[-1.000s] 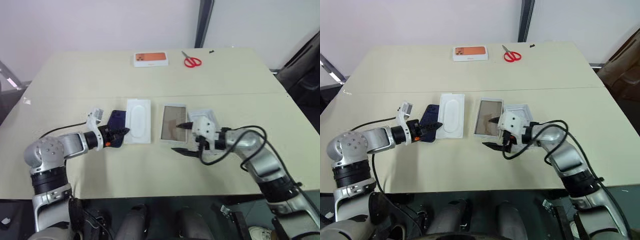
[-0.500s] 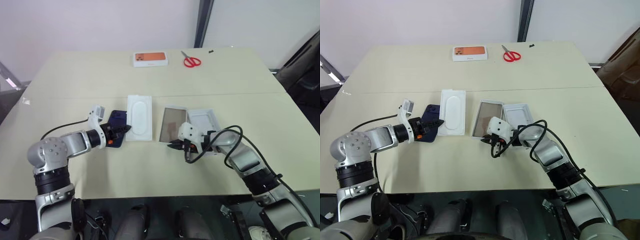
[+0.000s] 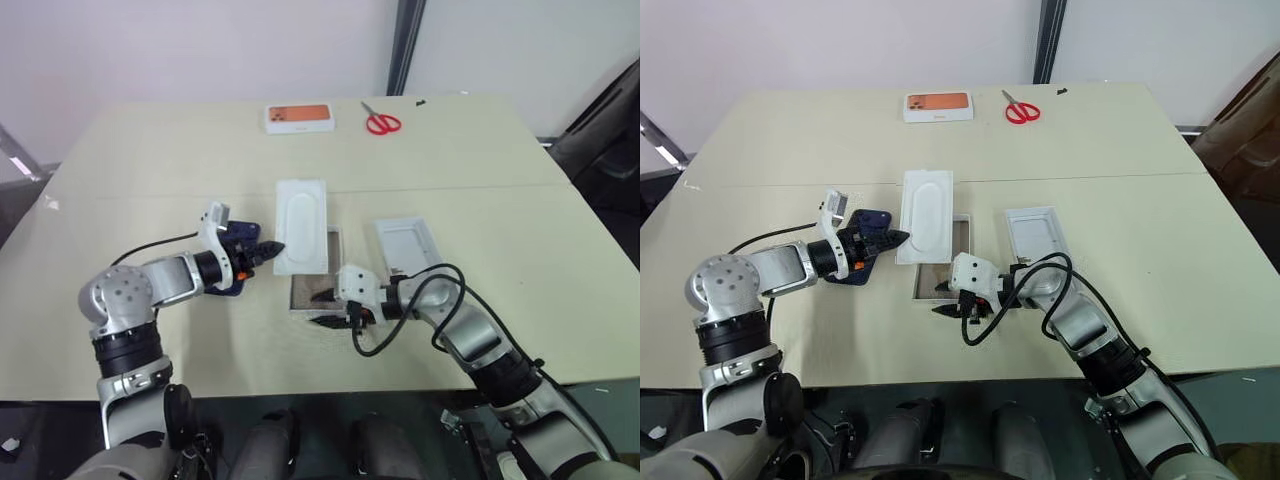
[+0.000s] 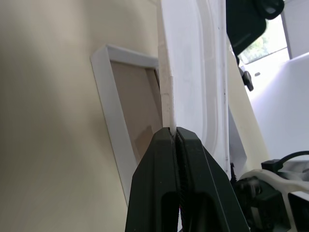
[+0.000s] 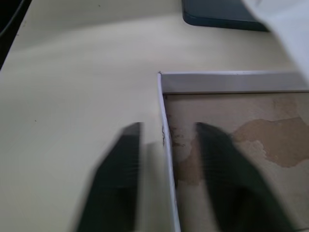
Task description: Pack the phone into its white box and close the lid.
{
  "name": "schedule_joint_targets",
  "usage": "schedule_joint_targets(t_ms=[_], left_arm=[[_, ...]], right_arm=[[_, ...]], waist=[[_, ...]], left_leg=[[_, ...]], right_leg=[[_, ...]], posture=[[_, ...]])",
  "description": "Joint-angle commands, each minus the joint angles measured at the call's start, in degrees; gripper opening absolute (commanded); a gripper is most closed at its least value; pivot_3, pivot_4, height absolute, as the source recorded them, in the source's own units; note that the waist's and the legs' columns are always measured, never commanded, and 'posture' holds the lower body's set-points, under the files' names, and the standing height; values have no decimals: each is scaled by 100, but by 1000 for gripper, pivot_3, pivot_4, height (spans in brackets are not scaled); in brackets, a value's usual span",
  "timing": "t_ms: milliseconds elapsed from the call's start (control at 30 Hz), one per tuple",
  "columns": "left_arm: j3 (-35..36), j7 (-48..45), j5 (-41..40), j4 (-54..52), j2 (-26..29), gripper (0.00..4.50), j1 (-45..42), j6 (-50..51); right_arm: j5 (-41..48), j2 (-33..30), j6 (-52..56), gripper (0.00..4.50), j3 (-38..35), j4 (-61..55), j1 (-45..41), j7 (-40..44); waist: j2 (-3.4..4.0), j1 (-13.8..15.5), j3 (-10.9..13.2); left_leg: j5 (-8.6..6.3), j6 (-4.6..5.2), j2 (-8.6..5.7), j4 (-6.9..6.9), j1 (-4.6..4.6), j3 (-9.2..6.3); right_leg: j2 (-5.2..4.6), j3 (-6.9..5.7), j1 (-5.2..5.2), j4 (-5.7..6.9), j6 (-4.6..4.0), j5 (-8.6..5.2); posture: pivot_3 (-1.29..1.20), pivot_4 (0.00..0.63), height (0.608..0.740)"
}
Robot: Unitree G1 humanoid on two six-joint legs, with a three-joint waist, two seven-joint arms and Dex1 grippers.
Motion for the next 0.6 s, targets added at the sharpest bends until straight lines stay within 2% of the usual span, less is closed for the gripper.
schedule_joint_targets(t_ms=[33, 133, 267, 400, 567, 600], left_arm=[[-28, 66, -134, -402, -38, 0, 119, 66], [80, 120, -166, -571, -29, 0, 218, 140], [154, 205, -222, -821, -119, 0, 377, 318], [114, 355, -138, -944, -301, 0, 505, 340], [163, 570, -140, -1046, -576, 0, 513, 440], [172, 593, -136, -1049, -592, 299, 513, 453]], right_arm=[[46, -112, -17, 3885, -354, -483, -3, -171], [503, -611, 386, 3885, -849, -1011, 324, 66], [602, -1201, 295, 3885, -1304, -1175, 706, 169], [637, -1360, 136, 3885, -1656, -814, 686, 83], [533, -1272, -61, 3885, -1746, -501, 485, -57], [498, -1256, -119, 3918, -1735, -434, 458, -91]], waist=[[0, 1, 0], [0, 38, 0], [-3, 33, 0], [-3, 6, 0], [-4, 17, 0], [-4, 17, 0]], left_leg=[[0, 0, 0, 0, 0, 0], [0, 0, -1, 2, -5, -3], [-2, 3, -2, 5, -4, -3], [-2, 3, -1, -3, -3, -1], [-1, 2, -1, -1, -3, 0], [-1, 2, -1, 0, -4, 0]], right_leg=[[0, 1, 0, 0, 0, 0], [-1, -1, -2, -1, 0, 0], [-2, -1, 5, -5, 0, 0], [-1, 2, 2, -4, 0, 0], [-1, 1, 3, -4, 0, 0], [-1, 1, 3, -5, 0, 0]], posture=[[0, 150, 734], [0, 150, 734], [0, 150, 734], [0, 150, 734], [0, 150, 734], [0, 150, 734]])
